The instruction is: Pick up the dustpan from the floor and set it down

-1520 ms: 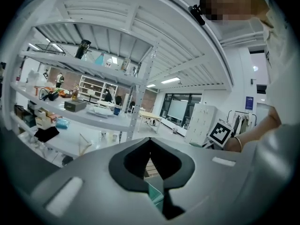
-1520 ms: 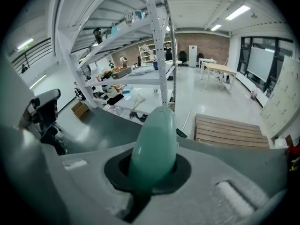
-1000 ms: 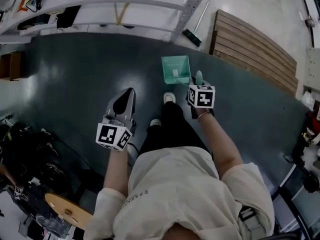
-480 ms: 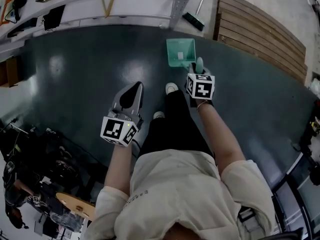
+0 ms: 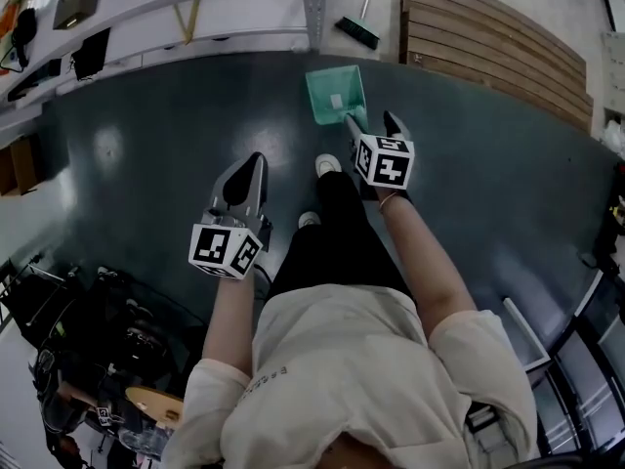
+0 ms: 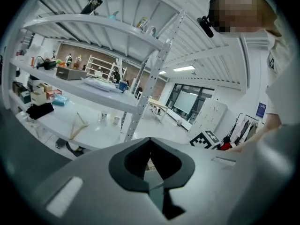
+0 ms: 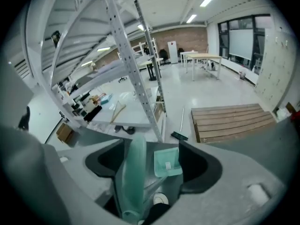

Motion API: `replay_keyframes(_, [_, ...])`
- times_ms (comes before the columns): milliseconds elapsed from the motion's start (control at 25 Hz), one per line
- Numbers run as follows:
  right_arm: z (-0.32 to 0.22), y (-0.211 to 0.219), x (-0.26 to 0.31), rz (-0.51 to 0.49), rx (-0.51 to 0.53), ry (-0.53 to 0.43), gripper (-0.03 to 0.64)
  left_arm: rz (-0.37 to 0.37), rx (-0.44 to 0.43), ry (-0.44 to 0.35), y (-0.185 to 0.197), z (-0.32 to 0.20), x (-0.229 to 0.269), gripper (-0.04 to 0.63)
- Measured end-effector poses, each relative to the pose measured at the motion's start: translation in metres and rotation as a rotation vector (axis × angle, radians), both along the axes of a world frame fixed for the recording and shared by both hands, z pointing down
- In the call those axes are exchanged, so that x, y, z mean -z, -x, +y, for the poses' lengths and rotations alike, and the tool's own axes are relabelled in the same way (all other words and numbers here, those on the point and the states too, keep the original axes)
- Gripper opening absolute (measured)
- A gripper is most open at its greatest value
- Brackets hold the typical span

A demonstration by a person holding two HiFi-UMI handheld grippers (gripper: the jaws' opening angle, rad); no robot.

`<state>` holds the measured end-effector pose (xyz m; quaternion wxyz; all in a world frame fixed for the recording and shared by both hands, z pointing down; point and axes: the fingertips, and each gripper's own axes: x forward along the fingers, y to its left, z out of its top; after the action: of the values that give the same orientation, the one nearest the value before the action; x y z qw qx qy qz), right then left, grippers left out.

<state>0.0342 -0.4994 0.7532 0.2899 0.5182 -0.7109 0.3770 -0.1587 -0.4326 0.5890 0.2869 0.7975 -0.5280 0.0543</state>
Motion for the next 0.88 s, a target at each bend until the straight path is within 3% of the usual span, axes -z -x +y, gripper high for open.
replay_keyframes(240, [0.013, -0.005, 0.106, -0.143, -0.060, -0.167, 0.344, 0.001, -0.017, -0.107, -0.001, 0.021, 0.058, 0.017])
replay_keyframes(400, [0.054, -0.008, 0.173, -0.140, -0.017, -0.289, 0.328, -0.006, 0.015, -0.171, 0.015, 0.056, 0.098, 0.017])
replay_keyframes(440, [0.069, -0.008, 0.190, -0.139, 0.003, -0.327, 0.300, -0.009, 0.022, -0.183, 0.018, 0.068, 0.107, 0.017])
replay_keyframes(520, [0.100, -0.013, 0.224, -0.139, 0.021, -0.412, 0.071, -0.008, 0.029, -0.190, 0.021, 0.094, 0.123, 0.017])
replay_keyframes(560, [0.117, -0.016, 0.240, -0.132, 0.024, -0.452, -0.008, -0.002, 0.029, -0.189, 0.021, 0.108, 0.130, 0.017])
replay_keyframes(680, [0.166, -0.020, 0.270, -0.099, 0.052, -0.522, -0.008, 0.020, 0.010, -0.215, 0.017, 0.152, 0.151, 0.017])
replay_keyframes(880, [0.237, -0.004, 0.282, -0.051, 0.166, -0.542, -0.008, 0.036, -0.035, -0.239, 0.007, 0.206, 0.161, 0.017])
